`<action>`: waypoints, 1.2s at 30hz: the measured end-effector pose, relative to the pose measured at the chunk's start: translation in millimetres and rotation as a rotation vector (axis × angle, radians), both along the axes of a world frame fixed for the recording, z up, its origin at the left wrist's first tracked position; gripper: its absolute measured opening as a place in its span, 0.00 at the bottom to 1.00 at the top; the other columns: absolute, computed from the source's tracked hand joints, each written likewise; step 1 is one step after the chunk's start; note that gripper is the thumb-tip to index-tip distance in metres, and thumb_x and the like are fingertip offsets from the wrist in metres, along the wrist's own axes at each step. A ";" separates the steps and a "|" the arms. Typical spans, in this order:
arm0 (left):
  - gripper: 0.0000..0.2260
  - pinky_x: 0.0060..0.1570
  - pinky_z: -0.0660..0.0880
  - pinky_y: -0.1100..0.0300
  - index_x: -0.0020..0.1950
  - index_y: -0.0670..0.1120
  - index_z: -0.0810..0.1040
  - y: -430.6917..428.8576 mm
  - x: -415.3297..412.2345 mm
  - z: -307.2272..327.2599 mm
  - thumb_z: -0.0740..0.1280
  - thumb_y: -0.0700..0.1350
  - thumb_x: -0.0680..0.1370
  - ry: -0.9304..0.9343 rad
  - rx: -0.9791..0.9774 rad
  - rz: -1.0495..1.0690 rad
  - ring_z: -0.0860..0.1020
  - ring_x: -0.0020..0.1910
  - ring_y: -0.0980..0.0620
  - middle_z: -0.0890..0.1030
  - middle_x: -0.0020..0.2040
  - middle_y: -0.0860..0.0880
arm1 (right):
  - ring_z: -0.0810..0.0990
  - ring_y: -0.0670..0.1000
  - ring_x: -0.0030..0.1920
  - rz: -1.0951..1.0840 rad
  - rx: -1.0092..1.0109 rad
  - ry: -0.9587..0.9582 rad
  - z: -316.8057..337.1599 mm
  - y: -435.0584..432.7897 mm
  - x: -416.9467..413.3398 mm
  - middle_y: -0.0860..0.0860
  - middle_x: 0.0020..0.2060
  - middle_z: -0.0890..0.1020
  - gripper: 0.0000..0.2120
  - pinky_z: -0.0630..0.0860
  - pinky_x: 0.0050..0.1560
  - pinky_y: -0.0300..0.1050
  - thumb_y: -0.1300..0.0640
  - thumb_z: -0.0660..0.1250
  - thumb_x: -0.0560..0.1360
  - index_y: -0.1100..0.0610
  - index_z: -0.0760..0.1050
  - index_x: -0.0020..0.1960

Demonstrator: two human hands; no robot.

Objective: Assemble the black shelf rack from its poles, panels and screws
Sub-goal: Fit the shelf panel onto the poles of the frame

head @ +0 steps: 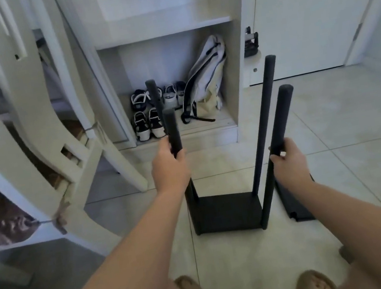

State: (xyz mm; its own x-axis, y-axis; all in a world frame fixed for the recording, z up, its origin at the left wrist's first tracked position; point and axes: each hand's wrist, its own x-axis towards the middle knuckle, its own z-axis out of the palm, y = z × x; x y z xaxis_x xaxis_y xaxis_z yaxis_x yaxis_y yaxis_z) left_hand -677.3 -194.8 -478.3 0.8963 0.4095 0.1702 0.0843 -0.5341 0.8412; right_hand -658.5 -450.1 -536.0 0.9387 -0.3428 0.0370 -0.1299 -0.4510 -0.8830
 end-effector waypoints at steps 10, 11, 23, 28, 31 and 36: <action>0.17 0.52 0.81 0.48 0.70 0.55 0.72 -4.6 33.7 -19.1 0.66 0.45 0.81 -0.096 0.012 0.107 0.82 0.51 0.51 0.77 0.50 0.60 | 0.75 0.39 0.42 -0.008 0.026 -0.014 -28.3 10.3 60.2 0.41 0.47 0.77 0.14 0.68 0.36 0.31 0.65 0.60 0.82 0.52 0.70 0.64; 0.17 0.53 0.81 0.47 0.70 0.55 0.72 -3.4 35.5 -19.8 0.66 0.45 0.81 -0.099 -0.004 0.114 0.82 0.52 0.51 0.77 0.51 0.60 | 0.76 0.38 0.41 -0.010 0.033 -0.006 -31.4 12.1 63.5 0.38 0.46 0.77 0.14 0.69 0.33 0.30 0.65 0.60 0.82 0.51 0.70 0.64; 0.14 0.54 0.79 0.52 0.68 0.49 0.73 21.5 33.3 -50.5 0.66 0.43 0.82 0.197 -0.060 0.050 0.80 0.55 0.48 0.81 0.60 0.50 | 0.76 0.50 0.57 0.093 0.042 0.139 -58.7 7.7 69.6 0.44 0.58 0.75 0.17 0.72 0.49 0.43 0.59 0.62 0.83 0.53 0.67 0.71; 0.13 0.45 0.74 0.61 0.67 0.49 0.74 21.8 28.6 -55.7 0.65 0.43 0.82 0.182 -0.064 0.057 0.78 0.50 0.52 0.81 0.59 0.50 | 0.77 0.51 0.56 0.060 0.025 0.142 -55.5 4.7 63.4 0.45 0.57 0.76 0.16 0.72 0.51 0.45 0.58 0.62 0.84 0.53 0.68 0.71; 0.13 0.44 0.73 0.61 0.67 0.49 0.74 20.6 27.0 -58.5 0.65 0.44 0.82 0.175 -0.057 0.060 0.79 0.49 0.52 0.81 0.59 0.51 | 0.78 0.50 0.54 0.074 0.040 0.150 -53.9 2.4 61.1 0.45 0.58 0.77 0.16 0.71 0.45 0.41 0.56 0.61 0.84 0.51 0.69 0.71; 0.16 0.41 0.72 0.66 0.70 0.49 0.72 21.5 25.6 -59.8 0.65 0.47 0.82 0.194 -0.142 0.055 0.79 0.53 0.51 0.80 0.62 0.49 | 0.77 0.48 0.53 0.116 0.087 0.186 -50.9 1.7 56.9 0.46 0.63 0.78 0.19 0.70 0.45 0.41 0.53 0.60 0.84 0.49 0.66 0.75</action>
State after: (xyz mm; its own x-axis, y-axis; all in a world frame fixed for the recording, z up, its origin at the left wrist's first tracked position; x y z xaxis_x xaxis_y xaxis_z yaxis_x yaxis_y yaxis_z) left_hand -651.7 -173.3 -538.1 0.8823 0.4661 -0.0658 0.2775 -0.4019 0.8726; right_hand -601.6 -448.4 -587.0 0.9598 -0.2268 -0.1653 -0.2459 -0.3953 -0.8850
